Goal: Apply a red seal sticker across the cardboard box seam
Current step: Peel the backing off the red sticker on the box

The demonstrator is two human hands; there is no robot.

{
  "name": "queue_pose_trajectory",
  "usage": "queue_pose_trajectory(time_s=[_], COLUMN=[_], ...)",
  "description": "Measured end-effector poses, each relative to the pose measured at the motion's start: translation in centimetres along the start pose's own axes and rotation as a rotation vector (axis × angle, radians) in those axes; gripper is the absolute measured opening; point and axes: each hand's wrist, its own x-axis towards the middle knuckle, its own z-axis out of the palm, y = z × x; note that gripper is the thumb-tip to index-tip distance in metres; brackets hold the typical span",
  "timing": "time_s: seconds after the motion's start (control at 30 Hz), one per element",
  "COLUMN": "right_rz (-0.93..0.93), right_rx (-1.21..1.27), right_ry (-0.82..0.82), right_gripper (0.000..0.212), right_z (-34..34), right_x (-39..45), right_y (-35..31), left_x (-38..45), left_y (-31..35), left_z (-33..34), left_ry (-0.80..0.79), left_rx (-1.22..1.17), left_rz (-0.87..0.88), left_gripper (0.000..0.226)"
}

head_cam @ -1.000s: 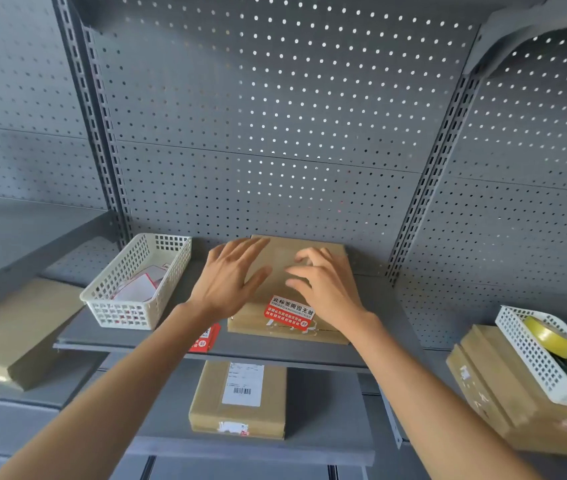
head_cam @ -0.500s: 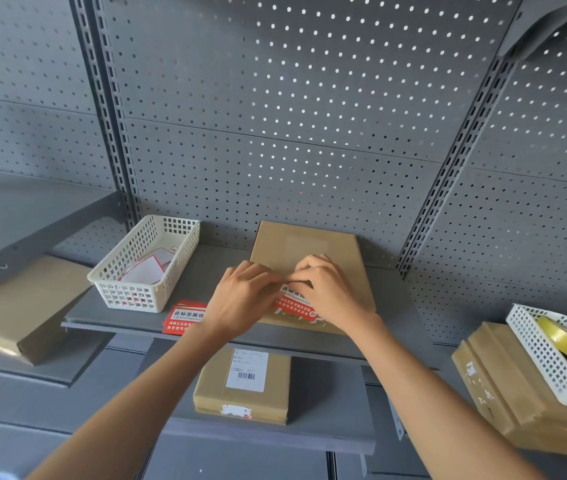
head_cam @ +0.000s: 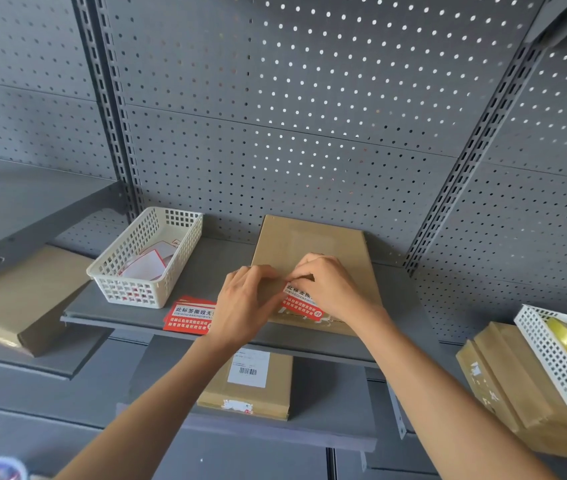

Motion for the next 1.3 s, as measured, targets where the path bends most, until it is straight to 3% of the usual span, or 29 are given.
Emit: queue_pose_trajectory(time_s=[0.73,1.3], right_rz=[0.061,0.076], right_rx=[-0.039,-0.052], right_ry=[-0.028,-0.163], right_gripper=[0.008,0.006], right_z=[0.0,-0.4], right_x=[0.7,1.1], right_y=[-0.8,-1.1], left_x=[-0.5,-0.5], left_y=[-0.3,-0.5], left_z=[0.5,0.8], left_ry=[0.025,0.008], left_rx=[-0.035,-0.036], left_rz=[-0.001,0.022], left_gripper=[0.036,0.029])
